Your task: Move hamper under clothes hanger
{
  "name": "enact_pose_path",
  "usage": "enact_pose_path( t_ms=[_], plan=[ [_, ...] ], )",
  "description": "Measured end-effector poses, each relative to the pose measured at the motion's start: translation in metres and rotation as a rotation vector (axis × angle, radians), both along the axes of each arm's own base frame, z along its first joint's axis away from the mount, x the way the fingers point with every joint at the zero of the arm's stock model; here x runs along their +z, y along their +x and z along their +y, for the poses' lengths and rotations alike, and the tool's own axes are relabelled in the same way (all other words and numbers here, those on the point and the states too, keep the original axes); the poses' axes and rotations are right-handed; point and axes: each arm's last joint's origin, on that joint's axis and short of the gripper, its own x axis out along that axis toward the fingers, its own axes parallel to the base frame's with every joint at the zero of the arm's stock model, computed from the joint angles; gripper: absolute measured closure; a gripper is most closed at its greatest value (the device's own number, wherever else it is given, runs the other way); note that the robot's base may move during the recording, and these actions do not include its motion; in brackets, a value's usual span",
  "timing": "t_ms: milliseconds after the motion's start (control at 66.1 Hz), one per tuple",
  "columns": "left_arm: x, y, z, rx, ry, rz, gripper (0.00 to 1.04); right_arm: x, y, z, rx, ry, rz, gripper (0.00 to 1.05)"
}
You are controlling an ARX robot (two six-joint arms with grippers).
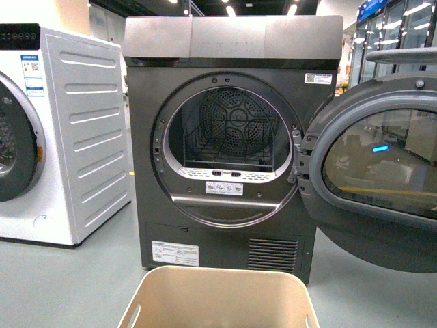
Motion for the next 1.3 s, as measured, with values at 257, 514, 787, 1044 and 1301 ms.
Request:
enact_pose_path(
  t_ms=[257, 514, 787, 1044, 1301],
  plan=[
    [-0.004, 0.142, 0.024, -0.029, -0.026, 0.28, 0.07, 0.031, 0.123, 0.025, 0.149, 0.0, 0.167, 0.08],
    [-0.044, 0.24, 0.03, -0.165, -0.031, 0.56, 0.07, -0.01, 0.239, 0.053, 0.154, -0.073, 0.469, 0.08],
    [-0.075, 0.306, 0.024, -0.19, -0.027, 0.645, 0.07, -0.068, 0.302, 0.078, 0.151, -0.226, 0.652, 0.08],
    [-0.106, 0.353, 0.006, -0.221, -0.036, 0.65, 0.07, -0.105, 0.354, 0.083, 0.113, -0.246, 0.733, 0.08],
    [-0.145, 0.373, -0.016, -0.281, -0.033, 0.683, 0.07, -0.129, 0.379, 0.079, 0.061, -0.244, 0.765, 0.08]
  ],
)
